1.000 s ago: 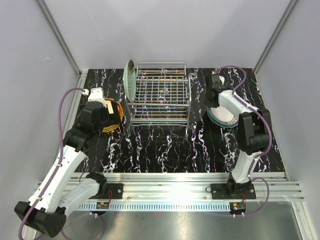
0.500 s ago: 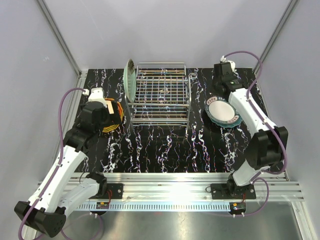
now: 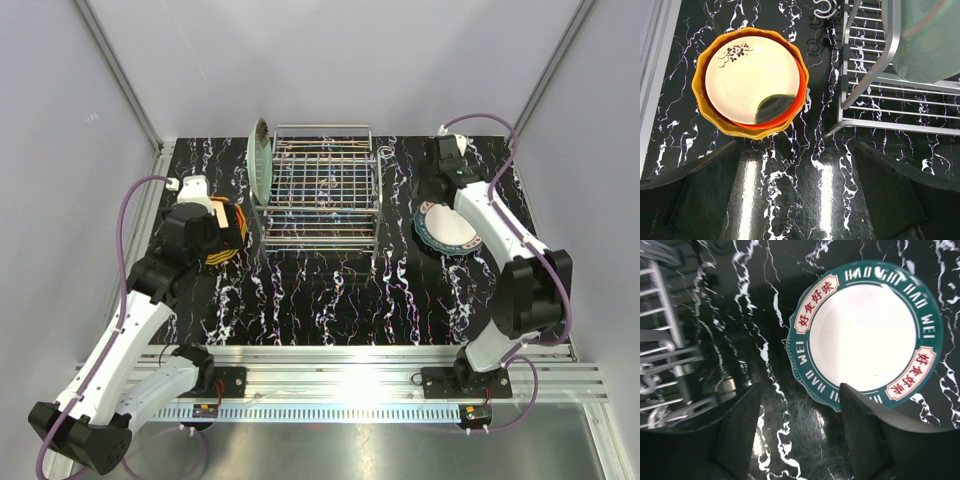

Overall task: Load the plates into the dish rack
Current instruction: Grab a plate with the right arm

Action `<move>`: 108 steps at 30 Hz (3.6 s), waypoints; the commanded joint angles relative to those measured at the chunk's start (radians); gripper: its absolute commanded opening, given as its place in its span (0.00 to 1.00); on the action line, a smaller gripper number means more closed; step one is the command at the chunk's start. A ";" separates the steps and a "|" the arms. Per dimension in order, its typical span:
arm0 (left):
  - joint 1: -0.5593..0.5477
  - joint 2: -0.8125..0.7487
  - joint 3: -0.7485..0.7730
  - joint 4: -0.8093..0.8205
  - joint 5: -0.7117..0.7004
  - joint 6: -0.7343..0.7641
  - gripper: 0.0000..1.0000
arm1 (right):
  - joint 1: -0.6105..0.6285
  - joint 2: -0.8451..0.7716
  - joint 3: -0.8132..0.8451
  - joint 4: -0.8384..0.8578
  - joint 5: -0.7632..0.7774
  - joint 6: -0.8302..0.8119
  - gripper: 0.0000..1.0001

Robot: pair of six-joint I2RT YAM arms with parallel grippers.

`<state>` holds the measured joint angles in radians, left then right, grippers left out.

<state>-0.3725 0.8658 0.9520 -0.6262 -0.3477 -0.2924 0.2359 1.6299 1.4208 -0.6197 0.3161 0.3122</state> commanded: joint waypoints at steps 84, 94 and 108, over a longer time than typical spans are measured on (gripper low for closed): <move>-0.009 -0.013 0.008 0.054 -0.011 0.009 0.99 | 0.114 0.144 0.336 -0.120 0.181 -0.101 0.00; -0.009 -0.013 0.008 0.051 -0.017 0.010 0.99 | 0.115 -0.016 0.336 -0.103 0.130 -0.056 0.00; -0.009 -0.013 0.010 0.051 -0.025 0.010 0.99 | 0.128 -0.260 0.403 -0.029 -0.101 0.053 0.00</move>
<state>-0.3786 0.8654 0.9520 -0.6258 -0.3489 -0.2916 0.3443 1.4342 1.7493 -0.7502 0.3061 0.3351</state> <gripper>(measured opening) 0.988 0.021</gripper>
